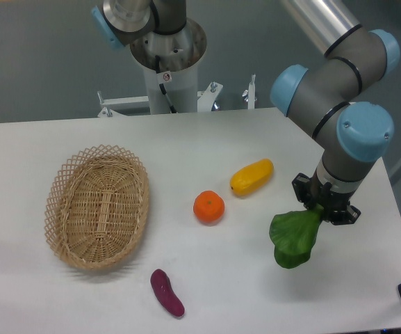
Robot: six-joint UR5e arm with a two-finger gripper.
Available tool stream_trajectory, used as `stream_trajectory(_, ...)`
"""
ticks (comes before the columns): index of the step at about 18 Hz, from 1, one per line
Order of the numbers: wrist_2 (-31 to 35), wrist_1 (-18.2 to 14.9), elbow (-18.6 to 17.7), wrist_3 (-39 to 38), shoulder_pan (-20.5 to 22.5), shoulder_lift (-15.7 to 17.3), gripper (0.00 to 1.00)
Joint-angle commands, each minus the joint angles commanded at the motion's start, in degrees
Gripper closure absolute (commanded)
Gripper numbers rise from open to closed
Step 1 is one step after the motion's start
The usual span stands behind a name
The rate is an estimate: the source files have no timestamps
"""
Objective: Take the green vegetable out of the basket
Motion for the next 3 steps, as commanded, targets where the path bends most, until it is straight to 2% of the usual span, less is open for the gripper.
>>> stream_trajectory(3,0.0,0.17,-0.09,-0.09,0.0,0.0,0.74)
